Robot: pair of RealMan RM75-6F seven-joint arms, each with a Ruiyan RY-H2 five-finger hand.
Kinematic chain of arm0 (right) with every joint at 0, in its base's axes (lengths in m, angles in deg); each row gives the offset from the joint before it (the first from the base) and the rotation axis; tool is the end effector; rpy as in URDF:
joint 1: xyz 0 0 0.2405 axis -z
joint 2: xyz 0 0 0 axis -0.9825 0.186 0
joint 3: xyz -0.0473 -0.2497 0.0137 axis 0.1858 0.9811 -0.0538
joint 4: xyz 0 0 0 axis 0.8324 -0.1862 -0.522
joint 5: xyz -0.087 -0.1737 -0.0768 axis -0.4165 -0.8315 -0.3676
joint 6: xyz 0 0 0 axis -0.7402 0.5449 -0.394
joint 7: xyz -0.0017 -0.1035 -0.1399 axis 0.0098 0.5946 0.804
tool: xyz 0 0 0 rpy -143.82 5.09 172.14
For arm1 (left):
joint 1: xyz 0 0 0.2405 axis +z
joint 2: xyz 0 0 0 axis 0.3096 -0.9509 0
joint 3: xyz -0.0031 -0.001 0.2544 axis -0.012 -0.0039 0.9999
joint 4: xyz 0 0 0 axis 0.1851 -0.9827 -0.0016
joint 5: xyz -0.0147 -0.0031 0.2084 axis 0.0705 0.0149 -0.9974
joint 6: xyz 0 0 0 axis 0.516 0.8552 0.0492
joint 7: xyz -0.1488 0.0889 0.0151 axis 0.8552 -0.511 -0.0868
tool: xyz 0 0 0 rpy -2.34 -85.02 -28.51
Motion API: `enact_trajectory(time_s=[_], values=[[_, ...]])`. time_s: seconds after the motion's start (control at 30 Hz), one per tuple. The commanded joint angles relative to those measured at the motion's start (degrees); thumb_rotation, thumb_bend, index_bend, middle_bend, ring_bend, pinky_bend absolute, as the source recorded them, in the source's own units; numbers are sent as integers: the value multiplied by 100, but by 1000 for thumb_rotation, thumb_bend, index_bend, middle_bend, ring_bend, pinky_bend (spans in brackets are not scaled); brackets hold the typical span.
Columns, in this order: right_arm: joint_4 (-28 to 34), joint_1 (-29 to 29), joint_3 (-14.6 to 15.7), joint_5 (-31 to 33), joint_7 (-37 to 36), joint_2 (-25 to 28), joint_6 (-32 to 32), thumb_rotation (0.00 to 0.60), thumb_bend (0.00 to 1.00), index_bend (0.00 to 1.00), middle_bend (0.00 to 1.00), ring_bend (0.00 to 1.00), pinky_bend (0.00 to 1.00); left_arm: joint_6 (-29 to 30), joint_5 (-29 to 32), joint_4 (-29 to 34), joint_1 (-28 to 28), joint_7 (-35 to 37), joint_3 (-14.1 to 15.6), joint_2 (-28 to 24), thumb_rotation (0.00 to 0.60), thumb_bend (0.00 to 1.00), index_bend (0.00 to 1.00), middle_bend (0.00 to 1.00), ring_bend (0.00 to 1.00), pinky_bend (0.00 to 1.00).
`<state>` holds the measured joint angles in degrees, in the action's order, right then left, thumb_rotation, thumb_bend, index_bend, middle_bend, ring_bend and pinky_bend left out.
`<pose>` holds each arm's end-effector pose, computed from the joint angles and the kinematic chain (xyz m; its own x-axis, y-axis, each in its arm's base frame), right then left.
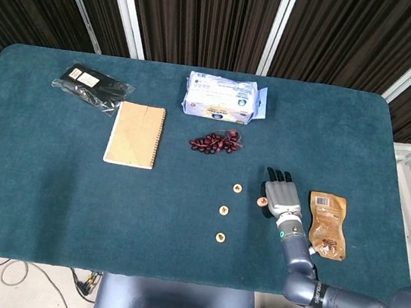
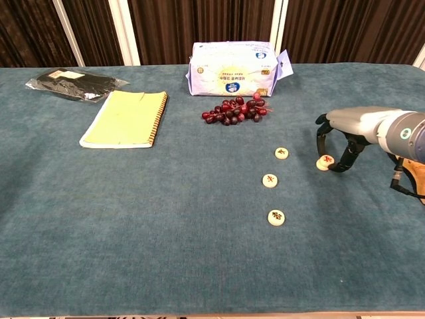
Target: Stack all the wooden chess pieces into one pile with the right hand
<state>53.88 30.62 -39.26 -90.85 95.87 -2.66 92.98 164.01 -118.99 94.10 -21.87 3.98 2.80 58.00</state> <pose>-0.1888 -0.3868 -0.0339 0.5281 -0.4154 0.7406 -0.8379 -0.1135 0.5338 -0.3260 0.2085 0.1867 0.3626 0.0295 0.9315 0.9195 0.1513 -0.3627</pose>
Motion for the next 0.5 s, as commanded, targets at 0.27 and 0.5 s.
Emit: enact_trajectory(time_s=[0.27, 0.5], values=[[-40, -37, -27, 52, 28, -45, -15, 600, 411, 455, 0, 0, 0, -7, 11, 6, -1, -4, -1, -5, 600, 488, 127, 0, 0, 0], [46, -76, -75, 54, 22, -31, -32, 600, 411, 455, 0, 0, 0, -21, 36, 20, -2, -9, -3, -9, 600, 488, 127, 0, 0, 0]])
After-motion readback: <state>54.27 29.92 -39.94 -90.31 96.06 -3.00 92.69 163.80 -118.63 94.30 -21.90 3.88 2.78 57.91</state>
